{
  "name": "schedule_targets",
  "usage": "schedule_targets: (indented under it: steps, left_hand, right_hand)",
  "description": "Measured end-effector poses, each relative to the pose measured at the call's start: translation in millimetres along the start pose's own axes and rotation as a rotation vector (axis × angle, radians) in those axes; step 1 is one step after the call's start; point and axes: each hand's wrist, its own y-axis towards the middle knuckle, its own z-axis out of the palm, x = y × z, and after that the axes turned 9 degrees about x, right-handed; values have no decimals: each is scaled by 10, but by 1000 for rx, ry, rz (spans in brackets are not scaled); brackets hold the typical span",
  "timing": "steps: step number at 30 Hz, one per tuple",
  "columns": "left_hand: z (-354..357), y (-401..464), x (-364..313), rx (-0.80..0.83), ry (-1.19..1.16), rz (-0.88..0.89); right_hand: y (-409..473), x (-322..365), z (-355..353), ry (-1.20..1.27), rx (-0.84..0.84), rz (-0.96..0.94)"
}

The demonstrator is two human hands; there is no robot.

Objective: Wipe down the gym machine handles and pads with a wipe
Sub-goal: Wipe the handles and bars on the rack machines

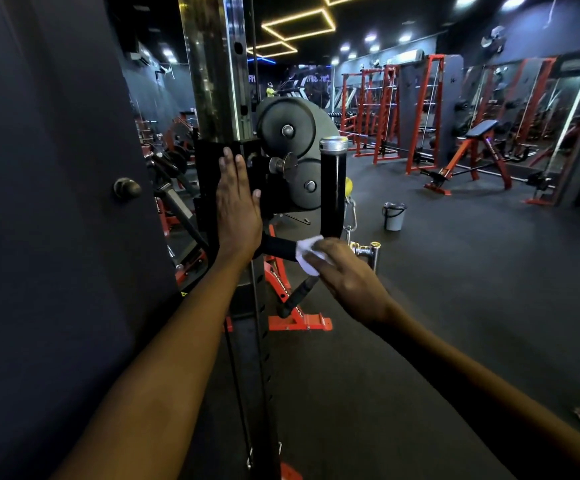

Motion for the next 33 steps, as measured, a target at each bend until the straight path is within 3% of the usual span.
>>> schedule_targets:
  steps: [1, 3, 5, 7, 9, 11, 14, 20, 22, 26, 28, 31, 33]
  left_hand:
    - [-6, 1, 2, -1, -5, 6]
    - [-22, -2, 1, 1, -16, 10]
    - [-30, -5, 0, 8, -14, 18]
    - [-31, -2, 8, 11, -18, 29]
    - [-29, -5, 22, 17, -30, 30]
    - [-29, -4, 31, 29, -45, 37]
    - [-39, 6, 47, 34, -73, 51]
    - [-26, -6, 62, 37, -93, 59]
    - [-25, -4, 58, 41, -114, 55]
    - [-51, 7, 83, 40, -172, 70]
    - [-63, -5, 89, 50, -191, 86]
    - [-84, -21, 80, 60, -206, 91]
    - [-93, -14, 77, 67, -210, 84]
  right_hand:
    - [71, -12, -8, 21, -53, 3]
    - [249, -67, 51, -427, -97, -36]
    - [329, -53, 135, -782, 38, 43]
    - [304, 76, 274, -887, 227, 145]
    - [350, 261, 350, -820, 341, 240]
    - [514, 384, 333, -652, 281, 229]
    - [801, 407, 258, -492, 347, 171]
    - [751, 448, 262, -701, 425, 272]
    - [779, 512, 237, -660, 417, 254]
    - [934, 426, 371, -403, 344, 109]
    - [892, 327, 472, -424, 268, -15]
    - [726, 186, 553, -594, 336, -196]
    - [596, 61, 588, -618, 274, -304]
